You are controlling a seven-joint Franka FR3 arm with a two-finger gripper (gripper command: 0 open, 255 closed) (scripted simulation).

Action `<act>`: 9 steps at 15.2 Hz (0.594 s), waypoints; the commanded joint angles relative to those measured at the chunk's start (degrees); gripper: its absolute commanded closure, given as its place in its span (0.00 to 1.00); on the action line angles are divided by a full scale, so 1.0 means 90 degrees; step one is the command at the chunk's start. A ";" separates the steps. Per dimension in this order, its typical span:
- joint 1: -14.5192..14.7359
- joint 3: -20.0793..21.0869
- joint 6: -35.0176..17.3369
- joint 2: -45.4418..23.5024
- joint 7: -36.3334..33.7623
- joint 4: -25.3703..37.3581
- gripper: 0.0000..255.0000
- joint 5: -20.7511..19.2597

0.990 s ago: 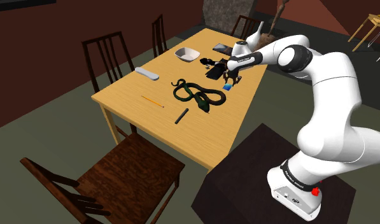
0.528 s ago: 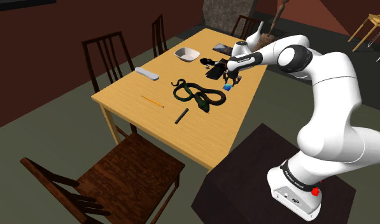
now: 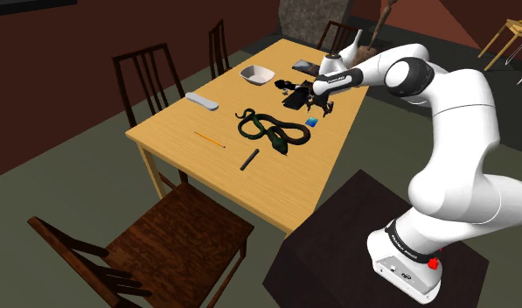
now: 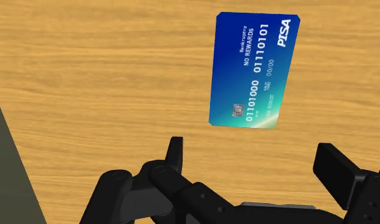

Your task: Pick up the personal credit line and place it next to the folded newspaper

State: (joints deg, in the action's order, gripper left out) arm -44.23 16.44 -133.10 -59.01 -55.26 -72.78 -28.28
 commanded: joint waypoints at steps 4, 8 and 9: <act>-0.0050 0.0098 0.0211 0.0443 0.0011 -0.0241 0.00 0.0072; -0.0050 0.0098 0.0212 0.0443 0.0011 -0.0240 0.00 0.0072; -0.0050 0.0098 0.0212 0.0443 0.0011 -0.0240 0.00 0.0072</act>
State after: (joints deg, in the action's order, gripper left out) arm -44.68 17.32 -131.20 -55.03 -55.16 -74.93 -27.64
